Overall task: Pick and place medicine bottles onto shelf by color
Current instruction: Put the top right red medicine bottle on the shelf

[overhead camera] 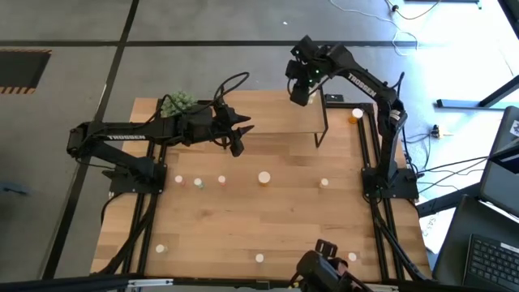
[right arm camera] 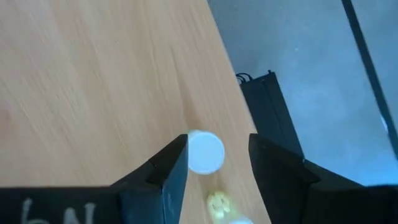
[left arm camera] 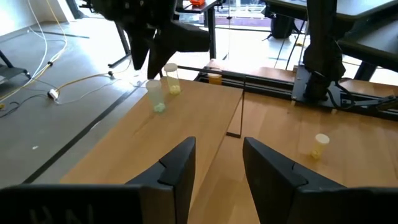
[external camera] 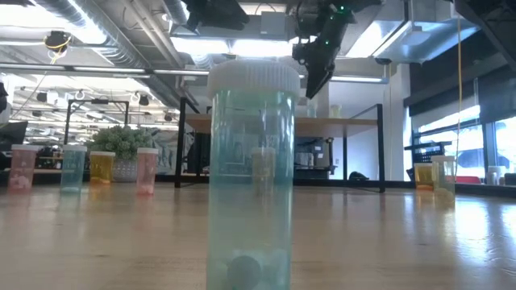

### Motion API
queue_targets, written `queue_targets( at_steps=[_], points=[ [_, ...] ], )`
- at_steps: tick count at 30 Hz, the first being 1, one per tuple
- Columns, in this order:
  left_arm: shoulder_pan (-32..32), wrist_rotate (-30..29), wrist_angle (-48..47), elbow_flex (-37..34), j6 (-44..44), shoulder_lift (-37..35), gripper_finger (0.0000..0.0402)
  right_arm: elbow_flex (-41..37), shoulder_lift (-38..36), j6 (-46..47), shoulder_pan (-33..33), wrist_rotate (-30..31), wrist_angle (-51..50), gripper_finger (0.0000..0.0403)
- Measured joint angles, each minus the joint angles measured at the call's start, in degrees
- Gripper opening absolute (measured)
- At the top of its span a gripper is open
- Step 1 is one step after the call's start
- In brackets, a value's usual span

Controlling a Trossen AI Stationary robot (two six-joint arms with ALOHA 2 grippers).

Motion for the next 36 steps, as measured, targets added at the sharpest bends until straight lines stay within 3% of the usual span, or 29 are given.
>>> queue_targets(
  at_steps=[8, 12, 15, 20, 30, 36],
  points=[
    [0.0, -0.01, -0.09, 0.0, -0.02, 0.0, 0.0128, 9.57, -0.03, 1.31, 0.83, 2.57, -8.84, 0.0172],
    [-0.14, 0.21, -3.16, 0.0, -0.08, -0.32, 0.0128, 14.58, -0.36, 1.29, 2.61, -2.69, -13.2, 0.0172],
    [-0.79, 0.38, -8.14, -0.03, -3.43, -0.93, 0.0128, 13.17, -2.91, 1.15, 4.53, -7.1, -13.74, 0.0172],
    [-2.32, 0.74, -16.59, -0.06, -10.59, -4.17, 0.0128, 13.15, -6.12, 2.12, 8.86, -8.07, -17.4, 0.0172],
    [-7.93, 14.57, -35.43, -0.02, -14.55, -6.66, 0.0128, 13.15, -12.3, 1.01, 19.5, -12.34, -17.4, 0.0172],
    [-12.14, 17.11, -41.31, -0.04, -12.73, -6.25, 0.0128, 13.12, -12.7, 0.85, 23.86, -12.38, -17.4, 0.0172]
  ],
)
